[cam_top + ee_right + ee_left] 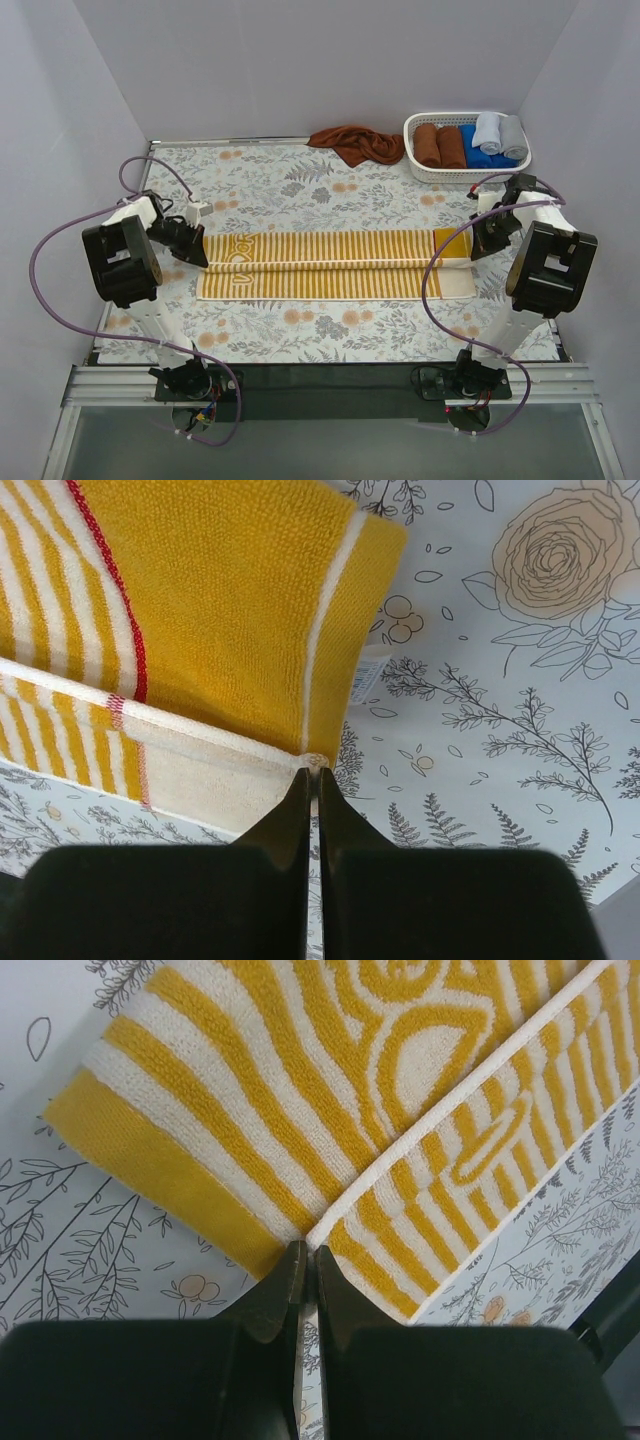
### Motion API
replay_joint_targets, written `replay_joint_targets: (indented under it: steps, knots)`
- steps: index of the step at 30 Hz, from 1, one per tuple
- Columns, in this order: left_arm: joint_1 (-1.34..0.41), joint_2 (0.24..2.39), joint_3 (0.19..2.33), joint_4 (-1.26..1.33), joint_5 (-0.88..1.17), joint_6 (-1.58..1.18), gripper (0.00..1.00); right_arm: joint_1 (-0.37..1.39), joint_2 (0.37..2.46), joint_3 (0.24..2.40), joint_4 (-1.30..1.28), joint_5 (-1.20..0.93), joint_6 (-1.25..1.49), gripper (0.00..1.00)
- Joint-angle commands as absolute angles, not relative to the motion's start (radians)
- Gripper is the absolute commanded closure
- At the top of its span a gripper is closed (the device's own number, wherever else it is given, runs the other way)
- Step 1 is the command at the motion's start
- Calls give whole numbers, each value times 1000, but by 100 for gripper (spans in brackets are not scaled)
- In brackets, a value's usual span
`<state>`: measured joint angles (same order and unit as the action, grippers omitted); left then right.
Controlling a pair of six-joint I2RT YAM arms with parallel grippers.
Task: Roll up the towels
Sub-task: Fold the towel
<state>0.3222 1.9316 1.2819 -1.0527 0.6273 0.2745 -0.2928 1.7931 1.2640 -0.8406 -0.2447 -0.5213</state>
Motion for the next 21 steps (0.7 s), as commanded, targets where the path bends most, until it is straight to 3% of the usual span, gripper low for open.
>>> replay_joint_targets:
  steps: [1, 10, 21]
  knots:
    - [327, 1856, 1302, -1005, 564, 261, 100, -305, 1798, 1281, -850, -178, -554, 99]
    - [327, 1801, 1483, -1153, 595, 276, 100, -304, 1726, 1348, -931, -169, -589, 99]
    - [336, 1738, 1298, -1177, 511, 377, 100, -305, 1649, 1140, -890, -94, -663, 99]
